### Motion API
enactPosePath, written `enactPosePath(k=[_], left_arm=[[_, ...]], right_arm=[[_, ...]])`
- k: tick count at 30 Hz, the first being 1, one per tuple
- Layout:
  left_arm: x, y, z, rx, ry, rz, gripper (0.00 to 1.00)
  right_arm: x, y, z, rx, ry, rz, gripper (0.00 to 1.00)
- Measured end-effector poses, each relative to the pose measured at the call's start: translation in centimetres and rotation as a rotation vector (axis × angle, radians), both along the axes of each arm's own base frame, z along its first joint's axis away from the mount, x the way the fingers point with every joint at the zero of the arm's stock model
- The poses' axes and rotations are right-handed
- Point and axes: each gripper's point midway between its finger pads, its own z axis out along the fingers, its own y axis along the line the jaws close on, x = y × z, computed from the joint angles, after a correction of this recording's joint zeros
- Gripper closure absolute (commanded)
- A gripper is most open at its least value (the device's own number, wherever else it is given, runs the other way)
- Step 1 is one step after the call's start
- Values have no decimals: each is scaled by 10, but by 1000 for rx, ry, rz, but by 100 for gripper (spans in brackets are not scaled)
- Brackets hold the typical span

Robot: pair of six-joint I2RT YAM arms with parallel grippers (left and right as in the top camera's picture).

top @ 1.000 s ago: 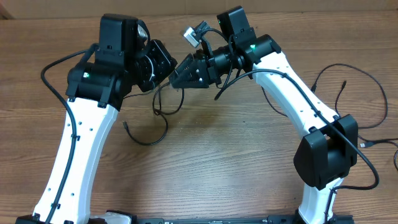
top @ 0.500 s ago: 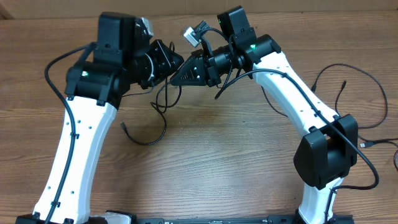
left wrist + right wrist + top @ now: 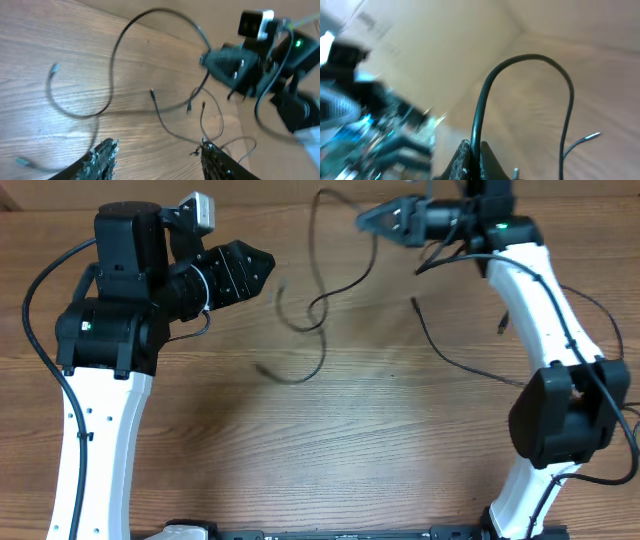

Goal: Untangle cables

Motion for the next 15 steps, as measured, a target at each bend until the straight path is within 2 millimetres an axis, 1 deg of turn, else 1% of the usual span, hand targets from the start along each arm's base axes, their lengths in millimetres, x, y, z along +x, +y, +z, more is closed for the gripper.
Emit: enactPosePath(k=[2,4,5,7,10,11,13,15], left_arm=[[-4,-4,0,9,-14,-43,42],[-15,-9,-5,18,2,-110,42],[-22,-12,-10,28,15,-146,42],[-46,-22,-25,68,67,-254,42],[-72,-31,-38,116,110,-366,41],[-82,-36,-42,135,116,-416,38],[-92,-41,-46,163,110,-482,33],[-101,-46,-49,187,97,-541,26]], right_arm=[[21,-25,-1,-17,10,-114,96],[38,-46,-1,-32,8,-210,96],[50,-65,-3,-47,15,-290,96],[70,-103,-9,-80,29,-441,96],[84,-140,-14,-109,37,-569,96],[90,-158,-16,-122,38,-625,96],[96,-188,-19,-137,45,-706,97],[102,-234,-27,-154,69,-824,96]])
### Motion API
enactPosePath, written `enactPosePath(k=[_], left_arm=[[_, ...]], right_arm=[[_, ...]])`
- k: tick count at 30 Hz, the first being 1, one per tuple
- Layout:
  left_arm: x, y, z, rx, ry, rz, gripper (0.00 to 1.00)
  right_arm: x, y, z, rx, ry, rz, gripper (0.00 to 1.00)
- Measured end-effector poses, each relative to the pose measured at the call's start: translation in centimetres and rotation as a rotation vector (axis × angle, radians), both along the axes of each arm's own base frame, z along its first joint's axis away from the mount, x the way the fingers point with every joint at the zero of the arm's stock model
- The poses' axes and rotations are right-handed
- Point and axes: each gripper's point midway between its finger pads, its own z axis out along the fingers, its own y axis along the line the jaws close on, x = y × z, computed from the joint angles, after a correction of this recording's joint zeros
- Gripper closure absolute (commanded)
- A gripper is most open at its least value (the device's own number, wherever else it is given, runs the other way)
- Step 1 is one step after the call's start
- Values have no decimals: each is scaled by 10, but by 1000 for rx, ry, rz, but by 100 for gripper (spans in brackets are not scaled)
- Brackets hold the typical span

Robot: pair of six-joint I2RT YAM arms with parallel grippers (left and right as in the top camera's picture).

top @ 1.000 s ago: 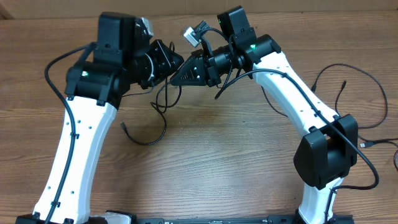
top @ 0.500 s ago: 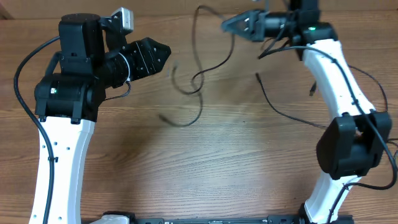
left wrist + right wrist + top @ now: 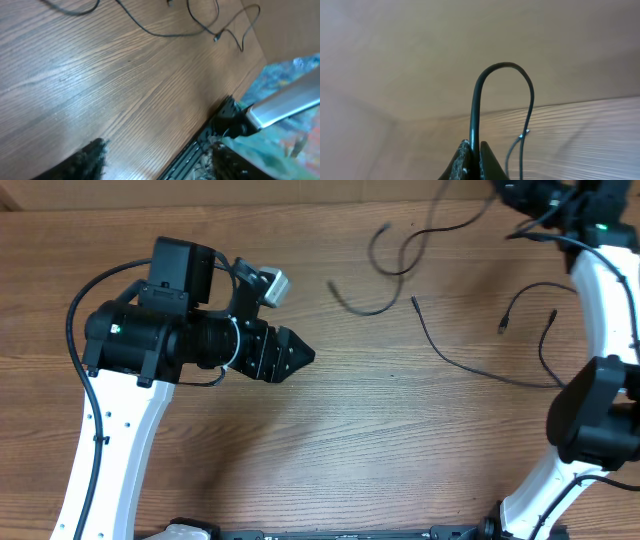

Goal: Untangle cables

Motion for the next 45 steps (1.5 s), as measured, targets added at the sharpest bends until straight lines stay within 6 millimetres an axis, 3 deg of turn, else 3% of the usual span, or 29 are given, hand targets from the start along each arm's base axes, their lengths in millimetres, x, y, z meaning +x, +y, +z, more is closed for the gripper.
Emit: enactPosePath(k=[3,5,8,9,11,13,15,19,24,27,31,35,40,45], left_arm=[[-3,-4,-1,13,-33,-51,27],[-3,-4,0,15,-45,-64,27],[-3,-4,0,15,-54,-69,24],[-3,-4,0,16,-55,-70,19],[-3,-4,0,16,-57,-72,0],[-3,-4,0,17,-59,-76,0],[-3,-4,0,19,-63,-79,0],[-2,-5,0,17,-68,-79,0],[-1,-5,1,18,-74,-78,0],[-2,-3,-2,31,-64,-73,0],[0,-1,-3,46,-73,-65,0],[10,10,-9,113,-81,2,0],[23,27,-17,206,-78,112,0],[35,44,-21,277,-74,233,0]], right_arm=[[6,-60,-26,-5,48,-140,96],[8,-84,-48,-3,87,-191,96],[12,-114,-100,8,176,-255,95],[13,-119,-115,15,203,-265,79],[10,-133,-157,39,284,-296,1],[4,-143,-180,64,344,-319,0],[-1,-151,-188,83,367,-333,0],[-26,-187,-174,213,345,-303,0],[-59,-204,-162,274,371,-266,0],[-75,-198,-131,240,352,-231,0],[-103,-166,-43,118,258,-171,0],[-146,-120,24,-1,226,-124,0],[-191,-57,52,-138,276,-61,0],[-237,9,57,-272,364,36,0]])
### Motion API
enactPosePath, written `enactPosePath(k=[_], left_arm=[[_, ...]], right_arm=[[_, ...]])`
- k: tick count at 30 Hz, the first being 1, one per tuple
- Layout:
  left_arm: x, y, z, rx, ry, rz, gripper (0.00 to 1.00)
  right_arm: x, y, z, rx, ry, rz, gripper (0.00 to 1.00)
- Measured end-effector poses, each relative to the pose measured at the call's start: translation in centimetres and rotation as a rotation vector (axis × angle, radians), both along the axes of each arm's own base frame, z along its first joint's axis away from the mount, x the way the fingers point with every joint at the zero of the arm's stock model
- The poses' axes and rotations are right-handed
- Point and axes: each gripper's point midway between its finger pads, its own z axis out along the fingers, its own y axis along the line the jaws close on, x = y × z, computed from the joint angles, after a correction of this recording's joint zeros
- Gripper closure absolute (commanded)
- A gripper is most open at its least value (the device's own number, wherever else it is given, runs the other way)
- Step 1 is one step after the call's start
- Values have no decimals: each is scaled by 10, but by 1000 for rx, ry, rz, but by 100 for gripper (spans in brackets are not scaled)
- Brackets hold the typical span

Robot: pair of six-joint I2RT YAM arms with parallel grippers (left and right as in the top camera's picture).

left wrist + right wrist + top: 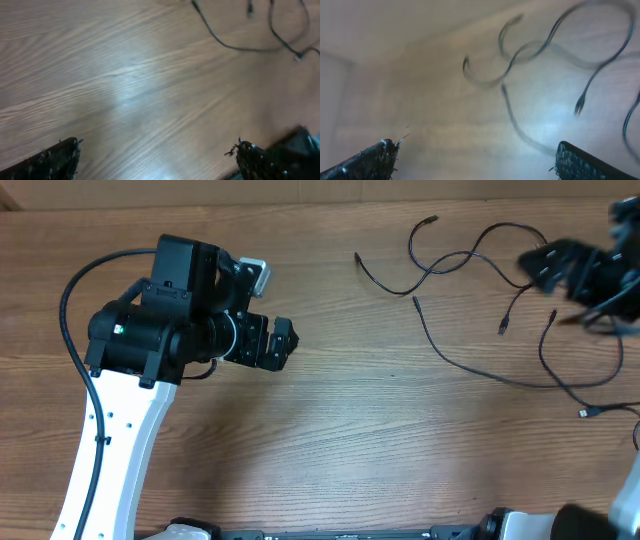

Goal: Untangle cables

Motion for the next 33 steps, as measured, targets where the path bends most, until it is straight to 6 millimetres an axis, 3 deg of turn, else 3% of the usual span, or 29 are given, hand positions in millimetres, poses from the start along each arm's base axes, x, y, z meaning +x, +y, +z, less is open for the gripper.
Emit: enactPosePath(k=[4,10,33], left_arm=[[9,9,0,31,-21,74,0],[9,14,-2,49,-11,101,0],[10,15,-2,54,-11,111,0]], right_arm=[[-35,50,3,-80,51,95,0],[-58,76,-14,-177,171,92,0],[-62,77,-17,-197,197,70,0]])
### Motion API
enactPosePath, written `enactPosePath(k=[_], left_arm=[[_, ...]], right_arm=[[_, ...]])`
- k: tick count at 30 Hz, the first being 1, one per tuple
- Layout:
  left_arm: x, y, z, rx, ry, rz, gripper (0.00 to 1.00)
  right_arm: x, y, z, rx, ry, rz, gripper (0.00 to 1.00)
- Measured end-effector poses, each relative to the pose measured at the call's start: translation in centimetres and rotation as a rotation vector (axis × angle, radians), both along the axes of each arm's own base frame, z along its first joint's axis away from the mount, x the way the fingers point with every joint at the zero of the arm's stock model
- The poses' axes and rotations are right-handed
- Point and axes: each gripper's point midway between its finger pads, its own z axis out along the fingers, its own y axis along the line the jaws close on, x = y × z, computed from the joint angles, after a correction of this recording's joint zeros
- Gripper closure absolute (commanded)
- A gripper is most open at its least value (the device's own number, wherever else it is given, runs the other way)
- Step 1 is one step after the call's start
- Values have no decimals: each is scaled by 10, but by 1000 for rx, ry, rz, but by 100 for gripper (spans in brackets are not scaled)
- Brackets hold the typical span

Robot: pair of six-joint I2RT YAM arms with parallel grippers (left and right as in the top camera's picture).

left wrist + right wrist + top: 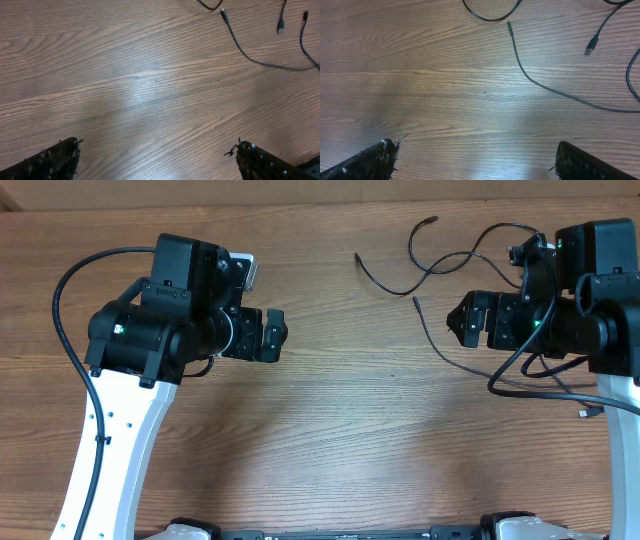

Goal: Untangle cables

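Note:
Thin black cables lie loose at the table's upper right. A curling one (425, 272) loops beside a longer one (438, 350) that runs toward the right edge. The longer cable also shows in the left wrist view (242, 49) and the right wrist view (526, 73). My left gripper (274, 336) hovers open left of centre, over bare wood (157, 161). On the right, my right gripper (462, 319) is open too, pointing left just above the longer cable, with nothing between its fingers (477, 161).
The wooden table (340, 440) spreads below both arms. The right arm's own black lead (515, 365) hangs across the cables near the right edge. A small plug end (590, 50) lies at the right of the right wrist view.
My right gripper has come in from the far right edge to the right-centre of the table, facing left. The left gripper has turned slightly. The cables lie as before.
First my right gripper was shut on a cable at the top centre, with the tangle mid-table. Then it held that cable at the top right corner and the cables had shifted right. Later it was open, the cables spread out at right. Now both grippers hover open.

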Motion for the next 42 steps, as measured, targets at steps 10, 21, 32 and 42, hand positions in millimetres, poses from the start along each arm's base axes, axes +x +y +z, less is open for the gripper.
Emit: enactPosePath(k=[10,21,32,42], left_arm=[[0,0,0,1,0,1,0],[2,7,0,32,-13,21,0],[-20,23,83,-9,-351,68,0],[-16,30,75,-69,-655,119,0]], right_arm=[[0,0,0,0,1,-1,0],[0,0,0,0,0,0,0],[0,0,0,0,0,-1,0],[0,-1,0,-3,2,-3,0]])
